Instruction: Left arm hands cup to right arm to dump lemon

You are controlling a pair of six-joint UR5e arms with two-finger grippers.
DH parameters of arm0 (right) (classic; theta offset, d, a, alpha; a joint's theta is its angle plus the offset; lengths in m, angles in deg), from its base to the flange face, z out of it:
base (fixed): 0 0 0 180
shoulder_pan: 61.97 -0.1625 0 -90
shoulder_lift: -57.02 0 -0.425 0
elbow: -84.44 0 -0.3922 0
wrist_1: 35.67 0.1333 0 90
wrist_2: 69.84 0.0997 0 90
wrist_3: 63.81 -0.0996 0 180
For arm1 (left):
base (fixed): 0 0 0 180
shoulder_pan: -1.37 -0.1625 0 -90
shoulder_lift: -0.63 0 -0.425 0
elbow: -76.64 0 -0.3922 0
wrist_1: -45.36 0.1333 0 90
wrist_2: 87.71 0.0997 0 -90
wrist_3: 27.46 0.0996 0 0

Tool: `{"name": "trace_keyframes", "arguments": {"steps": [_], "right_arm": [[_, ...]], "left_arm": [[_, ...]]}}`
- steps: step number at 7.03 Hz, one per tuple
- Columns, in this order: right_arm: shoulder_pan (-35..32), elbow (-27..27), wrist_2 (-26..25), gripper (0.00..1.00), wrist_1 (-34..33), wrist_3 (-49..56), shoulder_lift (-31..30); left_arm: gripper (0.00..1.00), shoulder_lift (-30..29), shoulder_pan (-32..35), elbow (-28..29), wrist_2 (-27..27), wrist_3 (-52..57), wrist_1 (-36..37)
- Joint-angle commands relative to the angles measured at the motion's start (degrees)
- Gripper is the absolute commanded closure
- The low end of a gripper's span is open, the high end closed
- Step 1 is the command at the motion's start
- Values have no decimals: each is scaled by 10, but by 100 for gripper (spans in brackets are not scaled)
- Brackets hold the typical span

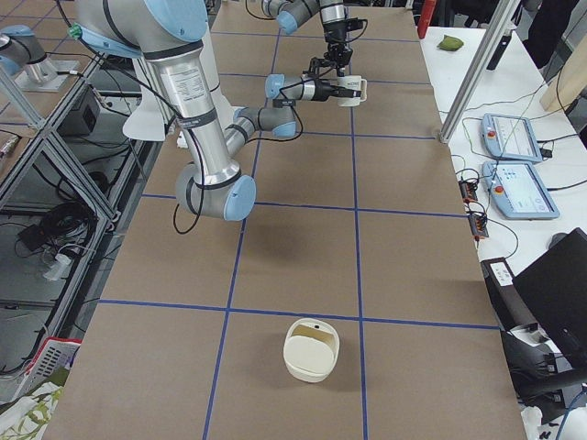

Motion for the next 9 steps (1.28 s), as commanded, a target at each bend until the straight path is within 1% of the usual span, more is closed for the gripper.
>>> {"name": "trace_keyframes", "arguments": {"steps": [1, 2, 3, 5, 6, 7, 8, 9], "right_arm": [[5, 0, -2, 86, 1, -6, 0], [6, 0, -2, 89, 2, -7, -1], [7, 0, -2, 90, 4, -7, -2], [4, 5, -2, 90, 9, -9, -6], [-2, 8, -3, 90, 9, -30, -7], [-14, 8, -4, 94, 9, -83, -14], [-27, 14, -8, 100, 9, -98, -29], [-32, 33, -31, 100, 9, -133, -50]], "left_arm": [[1, 5, 1, -11, -2, 11, 0], [0, 9, 3, -31, -6, 28, 1], [0, 20, 8, -48, -21, 56, 17], [0, 50, 45, -111, -51, 149, 101], [0, 82, 73, -127, -73, 196, 108], [0, 117, 110, -132, -110, 260, 108], [0, 152, 135, -138, -119, 332, 109], [0, 184, 147, -140, -120, 408, 116]]}}
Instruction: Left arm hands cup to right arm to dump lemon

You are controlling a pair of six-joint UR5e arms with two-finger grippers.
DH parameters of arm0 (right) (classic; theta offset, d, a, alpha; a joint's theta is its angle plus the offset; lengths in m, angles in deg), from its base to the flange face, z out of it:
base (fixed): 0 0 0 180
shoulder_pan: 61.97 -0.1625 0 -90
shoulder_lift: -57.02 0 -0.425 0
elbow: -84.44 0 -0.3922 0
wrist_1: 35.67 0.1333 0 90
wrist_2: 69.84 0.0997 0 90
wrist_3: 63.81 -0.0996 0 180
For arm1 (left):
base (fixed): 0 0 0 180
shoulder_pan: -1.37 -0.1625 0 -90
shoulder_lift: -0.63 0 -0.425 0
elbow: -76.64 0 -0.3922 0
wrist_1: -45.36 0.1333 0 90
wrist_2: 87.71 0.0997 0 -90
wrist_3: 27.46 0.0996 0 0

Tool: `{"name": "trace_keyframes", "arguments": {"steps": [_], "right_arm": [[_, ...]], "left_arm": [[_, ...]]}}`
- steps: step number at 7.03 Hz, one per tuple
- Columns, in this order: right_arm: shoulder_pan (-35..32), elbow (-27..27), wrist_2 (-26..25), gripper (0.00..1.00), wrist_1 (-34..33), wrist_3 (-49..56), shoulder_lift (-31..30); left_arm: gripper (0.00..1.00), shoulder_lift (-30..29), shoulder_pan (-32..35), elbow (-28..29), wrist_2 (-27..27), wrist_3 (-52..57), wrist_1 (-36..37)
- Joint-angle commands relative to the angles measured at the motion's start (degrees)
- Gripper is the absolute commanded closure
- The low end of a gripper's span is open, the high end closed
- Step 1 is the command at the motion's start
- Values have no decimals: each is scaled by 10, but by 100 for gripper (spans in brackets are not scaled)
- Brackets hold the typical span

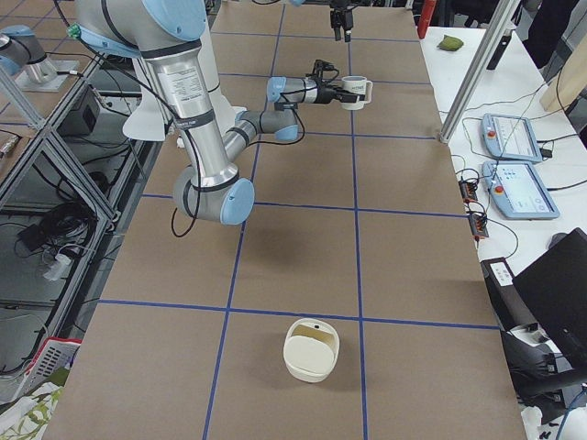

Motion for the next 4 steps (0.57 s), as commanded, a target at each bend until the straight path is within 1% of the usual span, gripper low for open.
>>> {"name": "trace_keyframes", "arguments": {"steps": [1, 2, 3, 4], "right_arm": [[-17, 40, -19, 100, 0, -61, -41], [-24, 77, -21, 100, 0, -79, -89], [-31, 120, -20, 100, 1, -121, -151], [-37, 142, -20, 100, 1, -130, -189]], "left_arm": [[0, 46, 33, -4, -7, 167, 52], [0, 46, 41, -5, -7, 224, 91], [0, 55, 46, -5, -6, 252, 97], [0, 67, 50, -4, -6, 281, 97]]}}
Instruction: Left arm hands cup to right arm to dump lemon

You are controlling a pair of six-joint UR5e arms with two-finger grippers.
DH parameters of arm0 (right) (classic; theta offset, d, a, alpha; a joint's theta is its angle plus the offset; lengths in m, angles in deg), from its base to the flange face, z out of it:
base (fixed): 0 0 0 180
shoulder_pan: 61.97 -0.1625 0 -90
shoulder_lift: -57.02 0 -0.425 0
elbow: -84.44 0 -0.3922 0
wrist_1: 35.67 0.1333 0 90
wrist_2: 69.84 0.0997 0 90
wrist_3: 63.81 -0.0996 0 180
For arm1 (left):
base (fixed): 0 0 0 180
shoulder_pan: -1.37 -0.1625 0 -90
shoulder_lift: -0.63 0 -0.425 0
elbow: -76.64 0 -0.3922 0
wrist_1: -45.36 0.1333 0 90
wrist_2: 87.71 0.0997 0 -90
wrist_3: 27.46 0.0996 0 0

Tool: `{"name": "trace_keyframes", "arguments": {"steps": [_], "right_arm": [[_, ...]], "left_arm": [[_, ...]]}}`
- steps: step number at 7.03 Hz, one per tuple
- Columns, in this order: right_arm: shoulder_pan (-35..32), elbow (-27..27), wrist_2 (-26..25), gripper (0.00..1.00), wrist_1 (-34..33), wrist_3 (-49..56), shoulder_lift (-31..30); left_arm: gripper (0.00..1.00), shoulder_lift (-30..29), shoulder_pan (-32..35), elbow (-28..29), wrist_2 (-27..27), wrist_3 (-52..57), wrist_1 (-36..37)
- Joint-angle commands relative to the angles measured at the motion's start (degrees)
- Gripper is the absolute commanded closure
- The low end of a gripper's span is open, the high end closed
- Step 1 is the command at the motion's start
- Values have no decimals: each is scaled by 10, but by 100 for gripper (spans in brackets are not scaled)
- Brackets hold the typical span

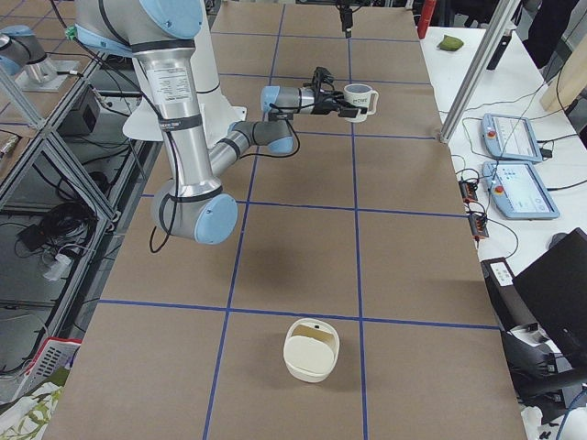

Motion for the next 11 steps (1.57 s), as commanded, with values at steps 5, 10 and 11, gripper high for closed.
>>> {"name": "trace_keyframes", "arguments": {"steps": [5, 10, 11], "right_arm": [[-11, -23, 3, 100, 331, -216, -284], [-79, -286, 52, 100, 651, -361, -332], [-164, -316, 152, 100, 655, -456, -327]], "left_arm": [[0, 72, 31, -6, 2, 175, 7], [0, 71, 27, -7, 4, 174, 7], [0, 70, 26, -7, 4, 174, 7]]}}
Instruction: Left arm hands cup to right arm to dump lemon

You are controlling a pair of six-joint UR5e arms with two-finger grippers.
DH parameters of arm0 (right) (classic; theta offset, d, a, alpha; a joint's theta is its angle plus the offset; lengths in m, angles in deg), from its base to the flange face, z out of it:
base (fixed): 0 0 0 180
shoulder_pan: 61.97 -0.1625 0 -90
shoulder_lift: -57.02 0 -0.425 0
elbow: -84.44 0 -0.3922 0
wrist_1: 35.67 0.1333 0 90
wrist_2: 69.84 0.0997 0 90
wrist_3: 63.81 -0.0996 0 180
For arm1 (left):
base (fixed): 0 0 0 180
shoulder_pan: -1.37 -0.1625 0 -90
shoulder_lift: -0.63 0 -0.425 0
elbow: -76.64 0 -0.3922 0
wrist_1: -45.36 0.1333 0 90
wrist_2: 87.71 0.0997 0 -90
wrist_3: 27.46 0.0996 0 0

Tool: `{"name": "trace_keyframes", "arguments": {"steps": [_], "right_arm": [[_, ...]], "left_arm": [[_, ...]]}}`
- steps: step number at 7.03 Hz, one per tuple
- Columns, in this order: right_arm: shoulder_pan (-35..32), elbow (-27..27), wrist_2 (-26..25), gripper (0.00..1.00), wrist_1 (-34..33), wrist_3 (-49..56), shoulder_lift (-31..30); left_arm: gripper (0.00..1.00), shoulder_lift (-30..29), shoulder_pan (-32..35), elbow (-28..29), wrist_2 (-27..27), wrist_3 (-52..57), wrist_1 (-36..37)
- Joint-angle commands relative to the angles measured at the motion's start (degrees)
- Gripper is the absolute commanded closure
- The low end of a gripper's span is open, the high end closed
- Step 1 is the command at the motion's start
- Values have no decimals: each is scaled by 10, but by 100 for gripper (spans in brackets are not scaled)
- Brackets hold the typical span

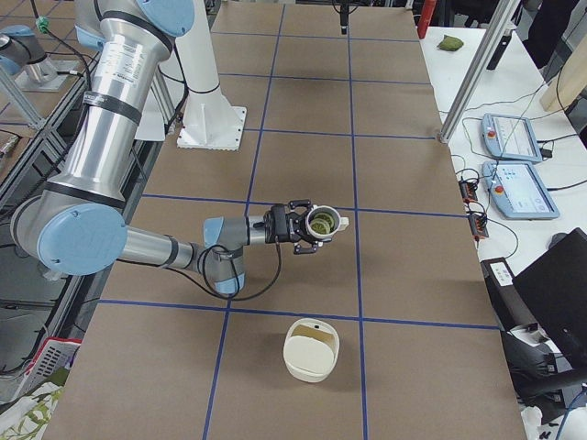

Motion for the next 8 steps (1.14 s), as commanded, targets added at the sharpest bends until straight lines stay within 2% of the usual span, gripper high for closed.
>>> {"name": "trace_keyframes", "arguments": {"steps": [1, 2, 4, 5, 6, 8], "right_arm": [[-175, -74, 201, 100, 27, -169, 15], [-229, -102, 253, 100, 28, -240, 30], [-236, -113, 256, 100, 53, -369, 31], [-237, -142, 256, 100, 108, -424, 40], [-247, -155, 256, 100, 127, -486, 50], [-265, -157, 258, 100, 131, -598, 56]], "left_arm": [[0, -3, -1, 0, 0, 0, 0], [0, -4, -1, -1, 0, 0, 0], [0, -5, -1, -1, 0, 0, 0], [0, -6, -2, -1, 0, 0, 0], [0, -8, -2, -1, 0, 0, 0], [0, -8, -2, -1, 1, 0, 0]]}}
